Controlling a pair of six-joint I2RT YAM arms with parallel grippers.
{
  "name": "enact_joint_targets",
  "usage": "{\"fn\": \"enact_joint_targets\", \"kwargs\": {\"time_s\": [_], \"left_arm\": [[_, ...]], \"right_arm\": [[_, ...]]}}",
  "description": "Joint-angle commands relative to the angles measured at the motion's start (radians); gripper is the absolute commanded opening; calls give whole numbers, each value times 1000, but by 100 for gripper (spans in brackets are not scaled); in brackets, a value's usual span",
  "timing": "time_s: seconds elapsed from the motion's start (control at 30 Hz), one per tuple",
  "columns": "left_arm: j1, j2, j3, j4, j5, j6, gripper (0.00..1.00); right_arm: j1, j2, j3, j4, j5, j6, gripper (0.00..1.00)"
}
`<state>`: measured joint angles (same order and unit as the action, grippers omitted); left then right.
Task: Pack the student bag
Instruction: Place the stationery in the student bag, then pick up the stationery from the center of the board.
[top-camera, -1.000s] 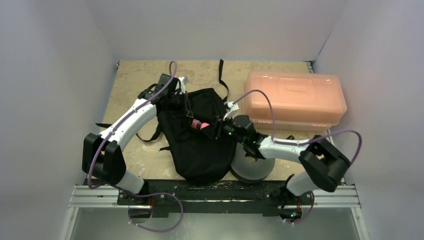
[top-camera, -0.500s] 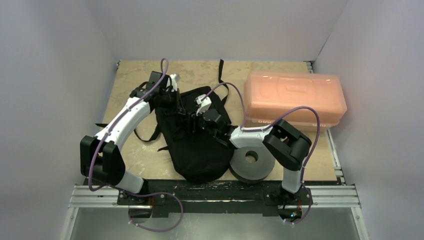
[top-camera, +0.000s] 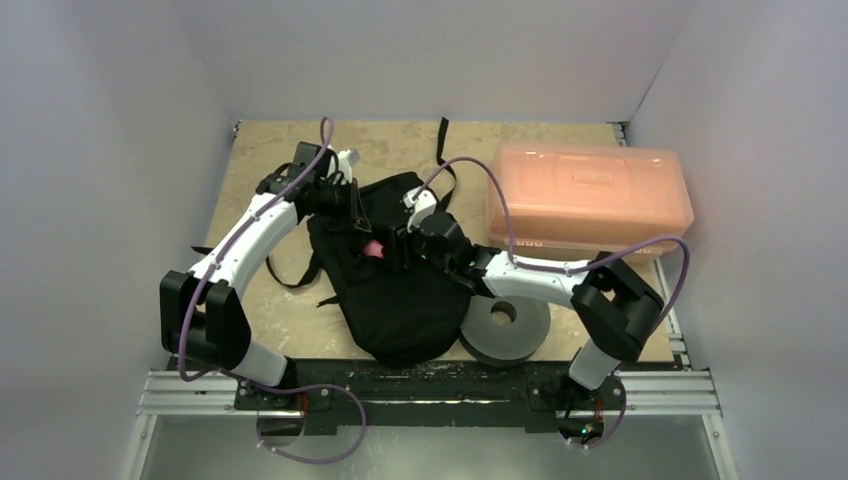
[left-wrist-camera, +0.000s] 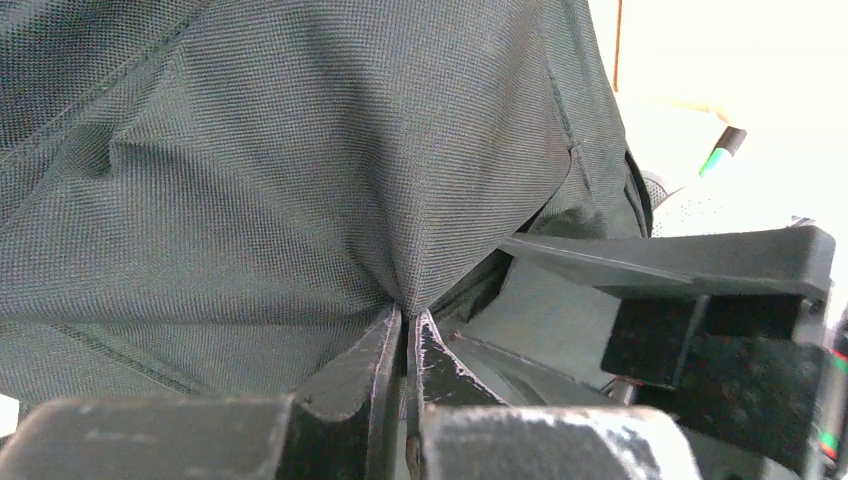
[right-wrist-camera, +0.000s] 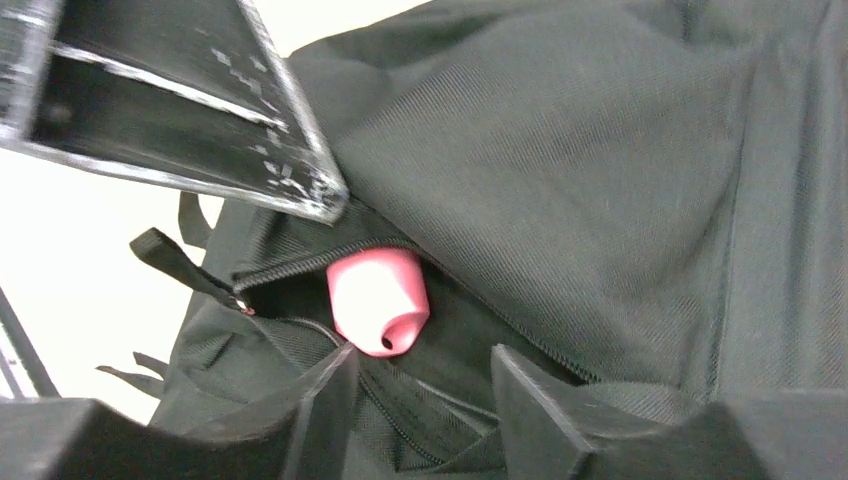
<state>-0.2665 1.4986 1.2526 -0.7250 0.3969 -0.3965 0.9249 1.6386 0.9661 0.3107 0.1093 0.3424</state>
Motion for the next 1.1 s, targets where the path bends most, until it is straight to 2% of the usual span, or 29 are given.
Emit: {"fn": "enact_joint_targets", "kwargs": {"time_s": [0.0,0.03,0.13,0.33,0.4,0.53,0.87,1.0,1.07], "left_arm": [[6,-19,9,17,77,11,0],[6,-21,7,14,73,14,0],[6,-21,-2,11,76,16,0],[6,-16,-9,27,111,3,0],[6,-14,-16,30,114,3,0],[6,-15,-21,27,110,4,0],[6,-12,-16,26,128,-5,0],[6,-10,-14,23,131,-8,0],[6,-2,-5,17,136,-4,0]], "right_arm": [[-4,47,10,1,-32,10,46],[-4,59,26,8,-41,12,37],[-2,105,69,11,-70,15,25],[31,200,154,83,-130,46,24],[33,233,219,134,-98,70,25],[34,204,258,18,-21,33,27],[34,-283,36,-424,179,-7,56],[32,-514,-80,-557,242,112,64],[32,-621,-161,-590,298,222,74]]}}
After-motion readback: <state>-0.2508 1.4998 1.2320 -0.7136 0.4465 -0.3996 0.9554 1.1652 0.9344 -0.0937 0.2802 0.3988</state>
